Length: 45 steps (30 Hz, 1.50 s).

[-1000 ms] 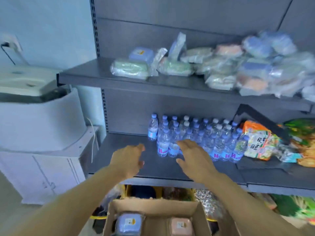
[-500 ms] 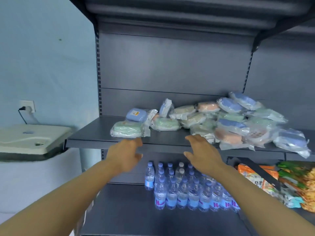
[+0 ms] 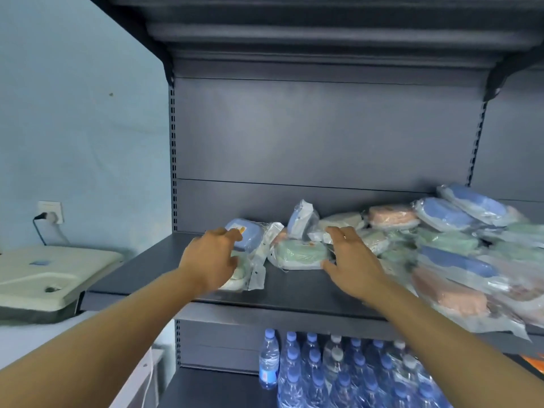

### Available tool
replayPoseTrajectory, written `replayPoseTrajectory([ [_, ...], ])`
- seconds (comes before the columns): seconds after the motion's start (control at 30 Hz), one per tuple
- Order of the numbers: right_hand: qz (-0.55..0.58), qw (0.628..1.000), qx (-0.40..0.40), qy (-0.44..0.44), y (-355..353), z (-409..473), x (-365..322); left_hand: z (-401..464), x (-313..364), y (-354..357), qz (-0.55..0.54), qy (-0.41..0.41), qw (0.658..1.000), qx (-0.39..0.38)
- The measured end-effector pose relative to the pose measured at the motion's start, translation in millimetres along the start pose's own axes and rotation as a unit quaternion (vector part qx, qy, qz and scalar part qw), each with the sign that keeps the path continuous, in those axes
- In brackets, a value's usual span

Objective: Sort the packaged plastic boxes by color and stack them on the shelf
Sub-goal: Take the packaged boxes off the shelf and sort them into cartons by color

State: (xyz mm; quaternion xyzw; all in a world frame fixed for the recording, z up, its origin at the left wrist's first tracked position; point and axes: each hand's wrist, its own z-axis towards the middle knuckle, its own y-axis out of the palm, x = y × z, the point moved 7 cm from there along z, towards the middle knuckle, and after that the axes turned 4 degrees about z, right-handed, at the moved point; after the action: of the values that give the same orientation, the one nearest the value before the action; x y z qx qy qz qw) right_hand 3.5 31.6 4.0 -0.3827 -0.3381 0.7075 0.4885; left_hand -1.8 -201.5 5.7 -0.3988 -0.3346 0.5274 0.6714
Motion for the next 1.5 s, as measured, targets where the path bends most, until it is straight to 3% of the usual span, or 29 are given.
replayPoseTrajectory([
  [0.3,0.016,0.999,0.032,0.028,33.3,93.3,-3.7,105.9,-39.3,25.1,0.090,0.059,0.993,-0.041],
  [0.53,-0.176,0.983,0.047,0.039,69.5,157.9,-15.5,166.6,-51.3,90.5,0.096,0.190,0.972,-0.097],
  [0.7,-0.189,0.970,0.021,0.148,87.2,173.8,2.0,178.8,-37.3,120.7,0.074,0.251,0.959,-0.106],
  [0.93,-0.034,0.969,0.124,0.210,85.6,173.2,7.7,181.3,-32.3,114.5,0.079,0.256,0.962,-0.052],
  [1.2,0.175,0.929,0.294,0.139,19.2,140.9,2.4,154.5,-35.9,48.8,0.025,0.209,0.978,0.001],
  [1.33,0.253,0.903,0.322,0.134,-14.4,91.5,4.5,123.7,-22.9,14.5,0.008,0.198,0.980,0.012],
  [1.5,0.381,0.865,0.283,0.164,-24.1,23.1,18.4,63.7,0.1,-19.9,-0.026,0.148,0.988,0.039],
])
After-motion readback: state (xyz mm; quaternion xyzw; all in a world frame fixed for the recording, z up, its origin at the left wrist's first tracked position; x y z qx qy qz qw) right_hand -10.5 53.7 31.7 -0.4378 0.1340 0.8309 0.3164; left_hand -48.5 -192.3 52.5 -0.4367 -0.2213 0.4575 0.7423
